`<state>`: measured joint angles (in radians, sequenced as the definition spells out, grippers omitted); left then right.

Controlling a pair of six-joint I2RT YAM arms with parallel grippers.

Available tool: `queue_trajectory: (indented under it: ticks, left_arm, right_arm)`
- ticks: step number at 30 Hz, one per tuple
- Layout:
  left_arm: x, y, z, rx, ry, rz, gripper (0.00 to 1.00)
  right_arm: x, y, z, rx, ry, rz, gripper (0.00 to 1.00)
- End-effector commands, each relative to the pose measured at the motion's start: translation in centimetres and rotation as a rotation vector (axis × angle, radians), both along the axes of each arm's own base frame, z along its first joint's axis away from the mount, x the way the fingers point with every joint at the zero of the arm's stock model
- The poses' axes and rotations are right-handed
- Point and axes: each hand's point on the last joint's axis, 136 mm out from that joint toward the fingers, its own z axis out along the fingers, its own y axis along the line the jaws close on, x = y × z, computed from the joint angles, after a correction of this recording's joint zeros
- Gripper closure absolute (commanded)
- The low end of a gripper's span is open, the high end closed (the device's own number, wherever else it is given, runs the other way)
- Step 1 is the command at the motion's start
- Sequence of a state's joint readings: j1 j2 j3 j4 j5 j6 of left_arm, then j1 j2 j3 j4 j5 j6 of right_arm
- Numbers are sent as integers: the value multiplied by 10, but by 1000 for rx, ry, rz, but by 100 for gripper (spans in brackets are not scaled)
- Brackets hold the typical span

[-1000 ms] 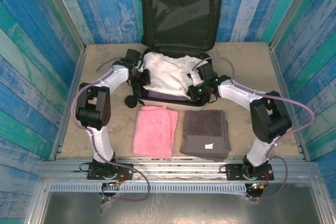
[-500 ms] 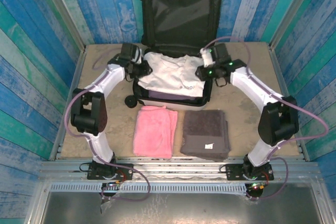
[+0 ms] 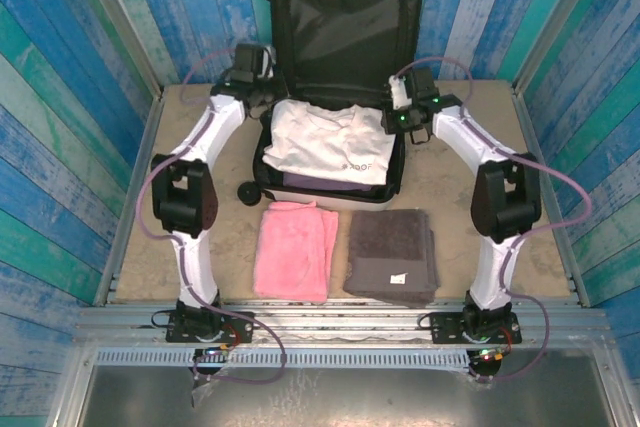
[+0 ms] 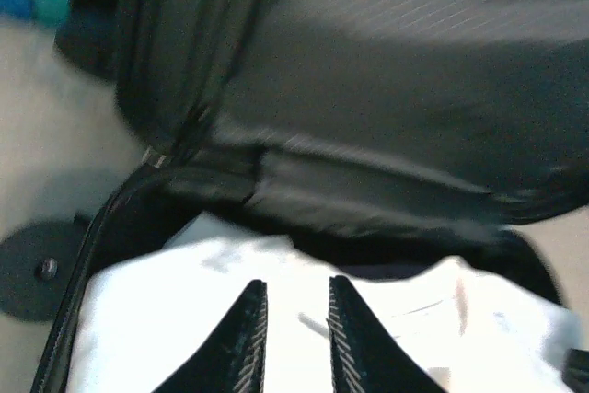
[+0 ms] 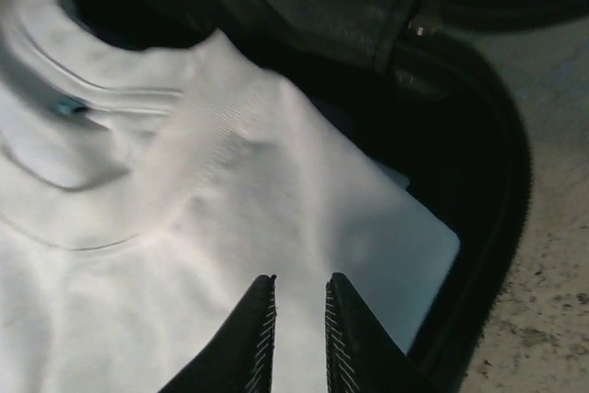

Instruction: Pack the luggage

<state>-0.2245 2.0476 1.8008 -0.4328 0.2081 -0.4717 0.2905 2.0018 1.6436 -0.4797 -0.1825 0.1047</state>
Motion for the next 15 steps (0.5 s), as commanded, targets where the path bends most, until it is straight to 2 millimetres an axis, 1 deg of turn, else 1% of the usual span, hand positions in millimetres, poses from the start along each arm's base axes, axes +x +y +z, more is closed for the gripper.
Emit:
queue_trajectory:
  ticks: [1,4,7,9,12,14,15]
  left_arm:
    - [-2,13,-79,79,131,86,83]
    - [-4,17,-103,118,162,107,85]
    - [-2,18,-127,161,198,116,87]
    - [0,13,-142,159,228,91,87]
    - [2,2,-159,157,253,53,88]
    - [4,-2,-159,150,243,40,87]
    - [5,-3,-156,145,230,39,86]
  right_arm:
    - [5,-8,-27,-66,45,-59,85]
    - [7,-9,-53,-131,70,-79,85]
    - [8,-2,-70,-211,77,-58,85]
    - [7,4,-77,-245,82,-43,85]
    - [7,6,-76,-252,80,-49,85]
    - [8,4,-71,-260,67,-58,83]
    - [9,2,-67,-267,57,-64,82]
